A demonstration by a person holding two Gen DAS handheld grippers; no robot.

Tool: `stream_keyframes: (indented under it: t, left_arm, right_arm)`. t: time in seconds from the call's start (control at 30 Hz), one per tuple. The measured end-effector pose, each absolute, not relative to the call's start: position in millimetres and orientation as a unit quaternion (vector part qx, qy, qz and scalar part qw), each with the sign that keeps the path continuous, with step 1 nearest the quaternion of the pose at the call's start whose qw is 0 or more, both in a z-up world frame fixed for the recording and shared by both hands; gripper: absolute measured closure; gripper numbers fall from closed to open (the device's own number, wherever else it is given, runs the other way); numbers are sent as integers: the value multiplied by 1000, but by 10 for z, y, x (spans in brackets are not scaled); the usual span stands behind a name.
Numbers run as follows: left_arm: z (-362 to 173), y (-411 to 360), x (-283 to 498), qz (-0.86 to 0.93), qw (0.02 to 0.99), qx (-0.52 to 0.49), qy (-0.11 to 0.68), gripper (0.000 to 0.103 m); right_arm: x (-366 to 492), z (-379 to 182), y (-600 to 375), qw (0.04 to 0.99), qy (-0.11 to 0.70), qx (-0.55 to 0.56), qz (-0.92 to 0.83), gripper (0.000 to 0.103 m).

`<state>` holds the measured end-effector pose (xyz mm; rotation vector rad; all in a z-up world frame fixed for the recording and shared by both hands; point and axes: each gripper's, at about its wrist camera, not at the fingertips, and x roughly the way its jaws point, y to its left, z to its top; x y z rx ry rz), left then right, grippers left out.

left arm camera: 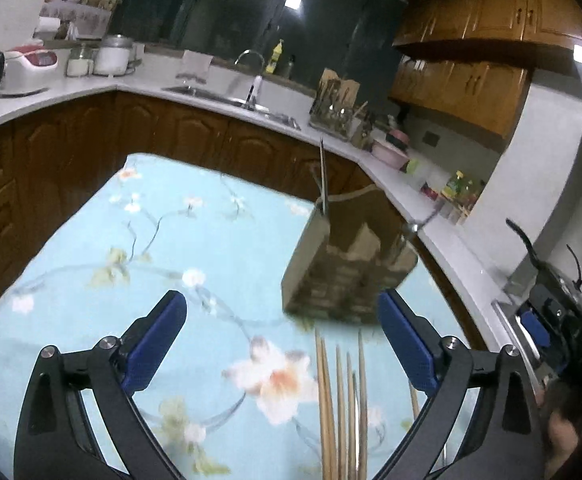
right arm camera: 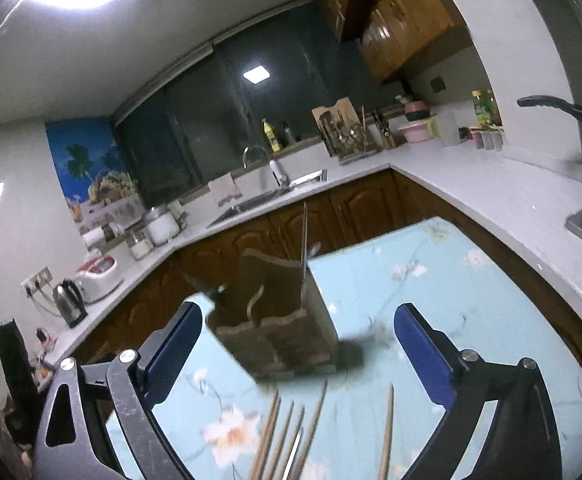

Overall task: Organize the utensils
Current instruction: 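Move both tools back down to the wooden chopsticks, then grasp a wooden chopstick with the left tool while the right tool grasps another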

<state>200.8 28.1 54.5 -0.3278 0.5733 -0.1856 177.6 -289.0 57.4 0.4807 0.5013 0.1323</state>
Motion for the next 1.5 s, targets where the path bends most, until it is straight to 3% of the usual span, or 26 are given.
stream_keyframes:
  t: [0.53,1.13,1.17,1.33,1.4,1.5]
  left_arm:
    - [131,331,1531,-91,929,-150,325,5]
    - [15,-124,1954,-119,913,-79,381,6]
    - [-6,-148,2002,-122,911,-78,387,6]
    - [-161,-318,2329,-132,891,-71,429,22]
    - [-213,-393,2442,-134,887,-63,437,23]
    - [-313,-550,2645,-139,879,-49,453,24]
  right_arm:
    - [1123,133,-2721,935,302,182,44,5]
    - [1369,-146,-2836,916,350,195,33,6]
    - [1386,-162,-2857,914,352,198,31,7]
    - [1503,-292,-2942,903,372,211,20,36]
    - [1555,-349,-2957,899,383,214,19,41]
    - [1616,-425,-3004,892,392,225,18,41]
